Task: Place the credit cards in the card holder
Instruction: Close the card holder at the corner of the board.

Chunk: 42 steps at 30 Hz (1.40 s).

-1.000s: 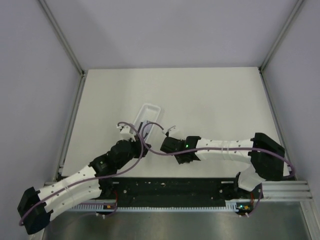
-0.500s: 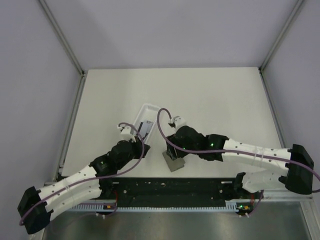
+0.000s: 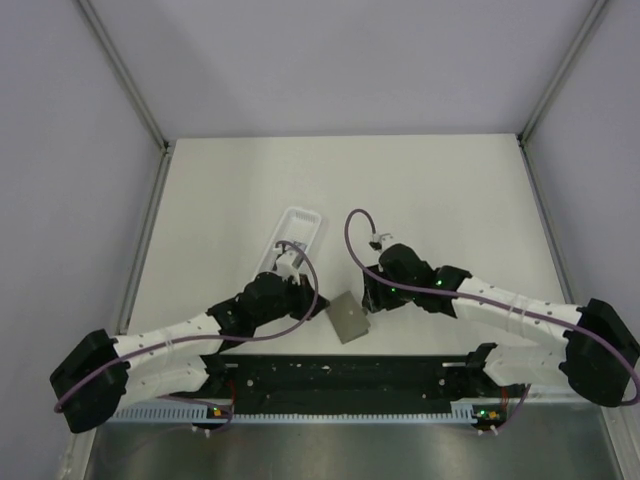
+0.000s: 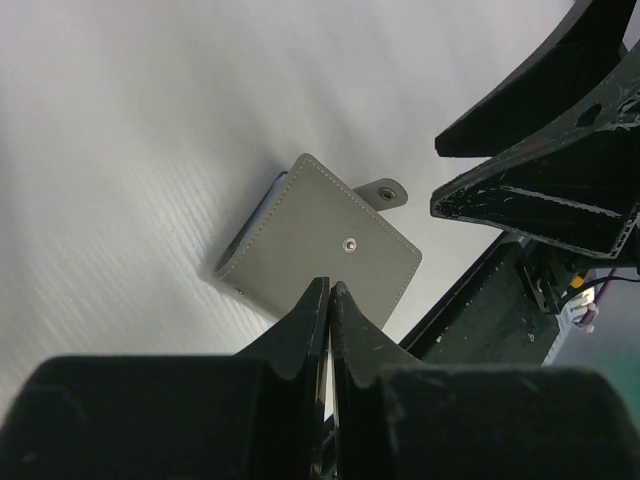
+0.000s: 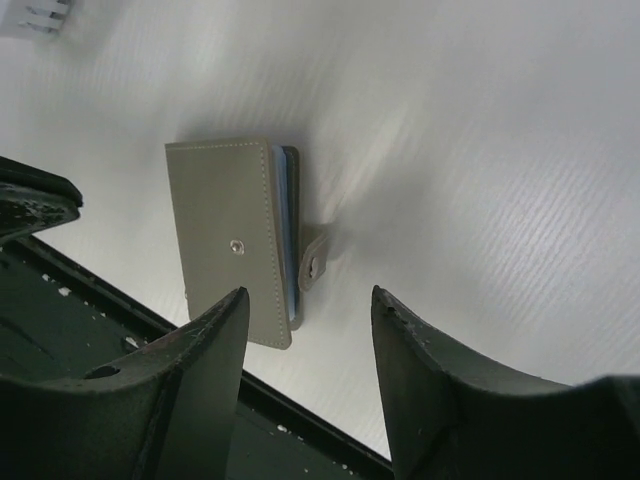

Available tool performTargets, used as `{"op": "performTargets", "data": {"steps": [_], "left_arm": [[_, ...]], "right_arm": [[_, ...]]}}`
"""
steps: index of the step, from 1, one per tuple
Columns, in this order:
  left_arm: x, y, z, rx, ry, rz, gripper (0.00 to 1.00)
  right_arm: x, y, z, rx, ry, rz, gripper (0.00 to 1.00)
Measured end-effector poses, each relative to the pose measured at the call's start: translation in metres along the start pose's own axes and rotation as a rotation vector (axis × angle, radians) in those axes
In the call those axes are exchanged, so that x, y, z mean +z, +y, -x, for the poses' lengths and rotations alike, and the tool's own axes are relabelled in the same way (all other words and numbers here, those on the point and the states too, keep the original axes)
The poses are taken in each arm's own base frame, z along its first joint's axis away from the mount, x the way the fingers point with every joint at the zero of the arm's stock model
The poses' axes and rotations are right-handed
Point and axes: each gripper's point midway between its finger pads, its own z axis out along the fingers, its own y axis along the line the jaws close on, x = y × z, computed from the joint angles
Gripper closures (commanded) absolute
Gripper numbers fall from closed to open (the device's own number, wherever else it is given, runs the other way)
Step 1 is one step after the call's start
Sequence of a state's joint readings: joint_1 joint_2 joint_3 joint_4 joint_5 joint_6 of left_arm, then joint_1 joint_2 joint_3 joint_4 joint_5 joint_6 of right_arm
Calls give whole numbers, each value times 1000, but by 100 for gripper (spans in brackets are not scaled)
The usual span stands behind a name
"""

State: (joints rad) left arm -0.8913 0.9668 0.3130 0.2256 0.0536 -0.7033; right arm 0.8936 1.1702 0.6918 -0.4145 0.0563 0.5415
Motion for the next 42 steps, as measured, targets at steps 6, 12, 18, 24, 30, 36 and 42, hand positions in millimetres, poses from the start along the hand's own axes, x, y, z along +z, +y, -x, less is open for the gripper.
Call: {"op": "performTargets", "data": {"steps": [6, 12, 18, 24, 30, 36, 42], "left_arm": [[8, -4, -5, 1, 20, -30, 92], [15, -4, -9, 2, 37, -37, 93], [23, -5, -15, 2, 61, -43, 94], [32, 1, -29, -1, 108, -35, 97], [39, 6, -45, -3, 158, -26, 99], [41, 4, -51, -14, 164, -39, 100], [46, 4, -58, -26, 173, -47, 100]], "right_arm": [[15, 10, 3, 1, -2, 43, 56], [29, 6, -6, 0, 40, 20, 66], [37, -1, -11, -3, 60, -15, 92], [39, -3, -13, -3, 66, -30, 100], [36, -2, -10, -3, 55, -22, 100], [26, 10, -5, -15, 36, 44, 100], [23, 30, -9, -43, 66, 155, 100]]}}
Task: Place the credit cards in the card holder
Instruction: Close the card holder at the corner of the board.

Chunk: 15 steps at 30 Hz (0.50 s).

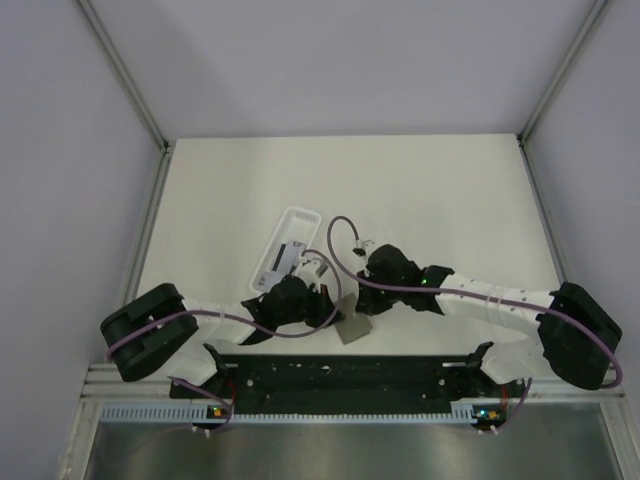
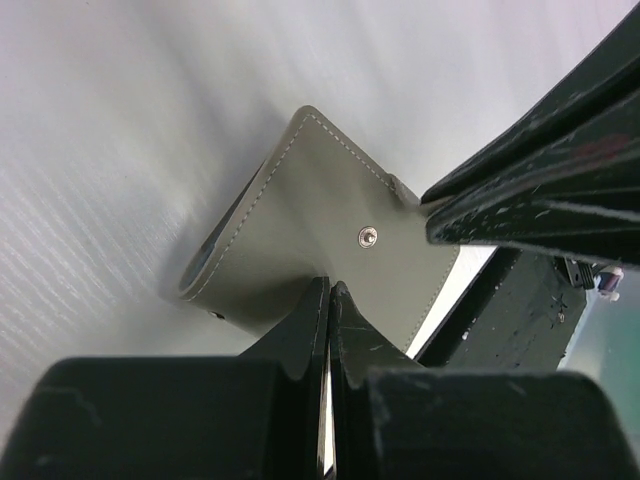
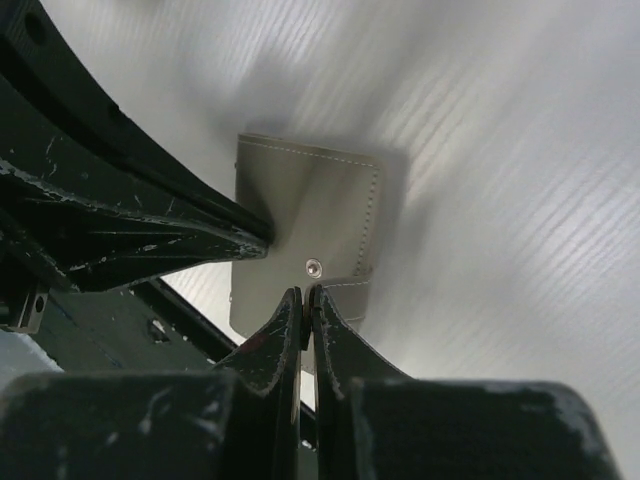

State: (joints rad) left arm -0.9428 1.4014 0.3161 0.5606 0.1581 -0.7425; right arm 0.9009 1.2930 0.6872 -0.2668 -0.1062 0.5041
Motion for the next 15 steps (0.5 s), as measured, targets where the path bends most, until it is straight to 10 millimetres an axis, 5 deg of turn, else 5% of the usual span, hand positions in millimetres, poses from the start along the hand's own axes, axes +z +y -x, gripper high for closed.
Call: {"op": "performTargets", "data": {"steps": [7, 15], "left_arm": [[2, -2, -2, -11, 6, -9, 100], [0, -1, -5, -13, -3, -14, 100]], "right_arm": [[23, 13, -28, -33, 110, 48, 76], [29, 30, -24, -28, 95, 118, 70]]}}
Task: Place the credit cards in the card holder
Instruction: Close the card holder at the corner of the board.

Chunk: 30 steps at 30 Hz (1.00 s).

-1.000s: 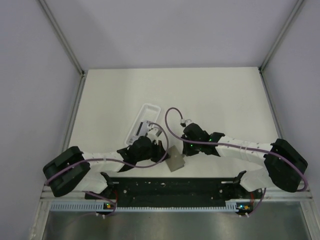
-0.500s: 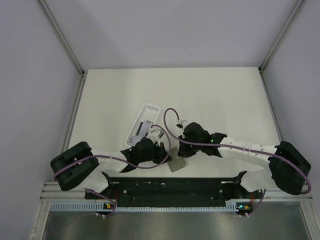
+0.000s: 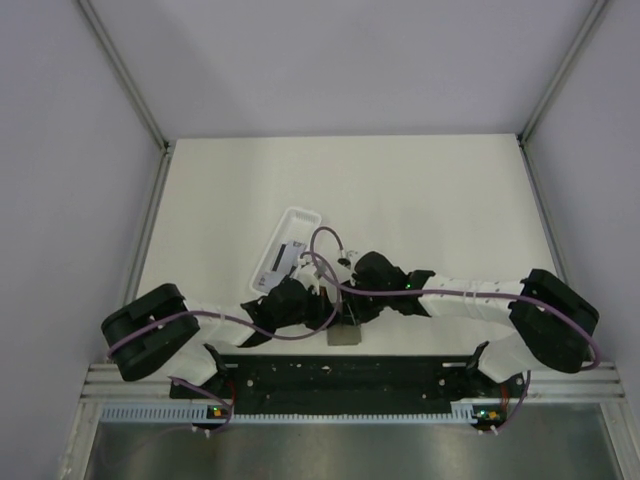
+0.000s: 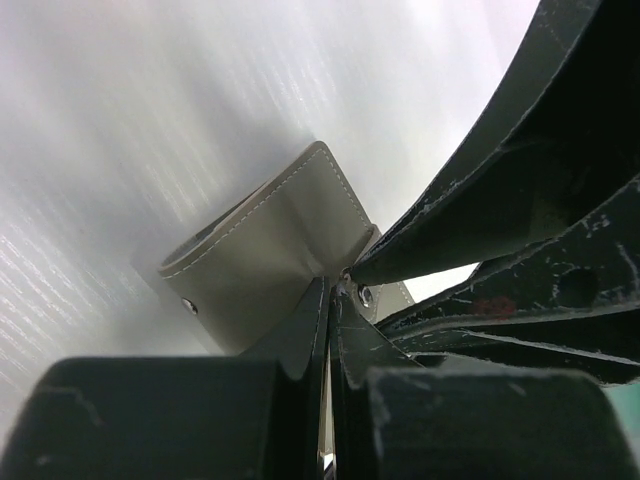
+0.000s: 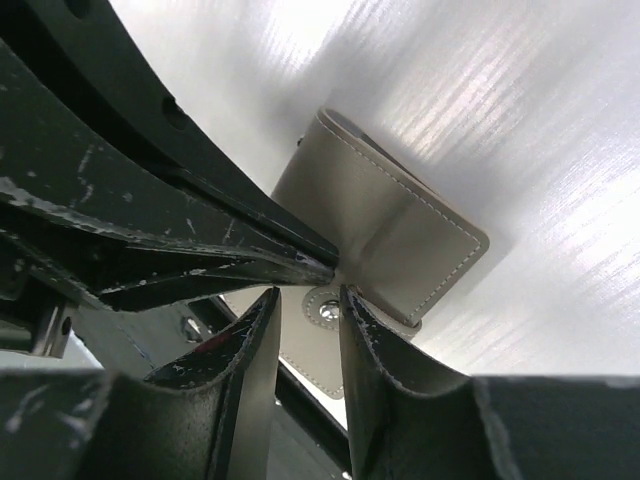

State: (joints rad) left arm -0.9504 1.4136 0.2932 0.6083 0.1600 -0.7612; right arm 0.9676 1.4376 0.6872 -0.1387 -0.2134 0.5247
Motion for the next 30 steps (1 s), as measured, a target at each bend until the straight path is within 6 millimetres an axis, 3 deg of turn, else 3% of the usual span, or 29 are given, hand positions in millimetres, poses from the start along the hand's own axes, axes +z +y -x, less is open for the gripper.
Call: {"op": "performTargets", "data": {"steps": [5, 10, 13, 16, 23, 30], "left_arm": [[-1, 0, 0, 0, -2, -3, 100], [-4, -1, 0, 1, -2, 0, 100], [-9, -2, 2, 2, -7, 8, 100], [-14, -4, 7, 9, -20, 12, 100], [-20, -3, 7, 23, -18, 26, 100], [-18, 4, 0, 25, 6, 50, 100]], "right_arm": [[-8, 8, 10, -4, -51, 28, 71], [-39, 20, 33, -9, -197, 59, 71], [-55, 17, 39, -3, -279, 51, 70], [-61, 6, 37, 11, -313, 15, 71], [-57, -19, 10, 86, -267, -72, 85], [-47, -20, -10, 160, -216, -39, 87]]}}
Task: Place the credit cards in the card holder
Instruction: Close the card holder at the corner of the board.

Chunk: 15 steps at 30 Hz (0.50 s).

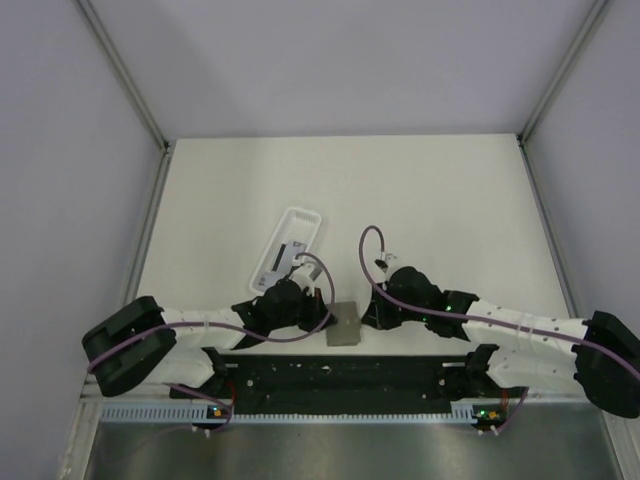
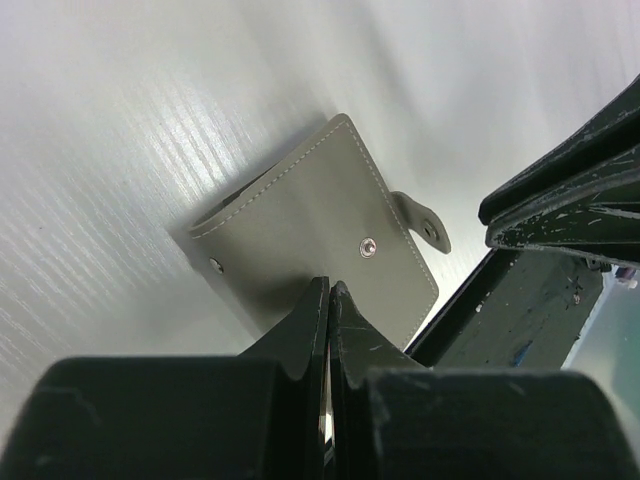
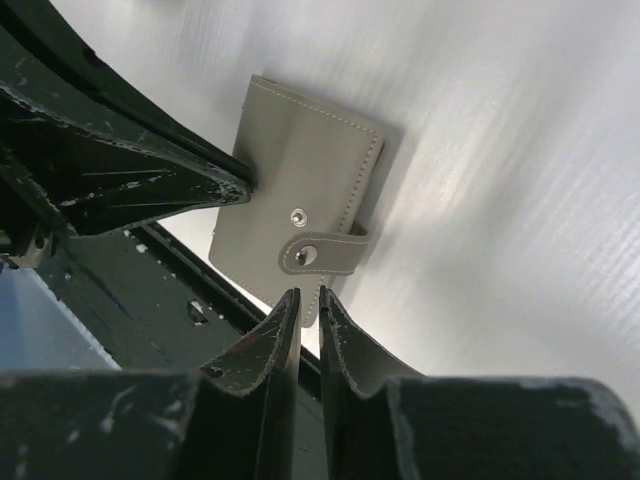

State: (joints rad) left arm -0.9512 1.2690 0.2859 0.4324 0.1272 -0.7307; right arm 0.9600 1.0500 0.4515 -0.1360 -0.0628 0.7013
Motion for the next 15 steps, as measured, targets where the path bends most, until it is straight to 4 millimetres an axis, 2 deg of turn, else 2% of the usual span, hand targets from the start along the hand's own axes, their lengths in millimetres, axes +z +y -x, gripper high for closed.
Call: {"op": "performTargets", "data": {"steps": [8, 15], "left_arm": [[4, 2, -4, -2, 16, -1, 100], [5, 1, -5, -5, 14, -8, 100]], "right_arm": [[13, 14, -2, 31, 26, 68, 87], [20, 12, -6, 35, 46, 64, 87]]}}
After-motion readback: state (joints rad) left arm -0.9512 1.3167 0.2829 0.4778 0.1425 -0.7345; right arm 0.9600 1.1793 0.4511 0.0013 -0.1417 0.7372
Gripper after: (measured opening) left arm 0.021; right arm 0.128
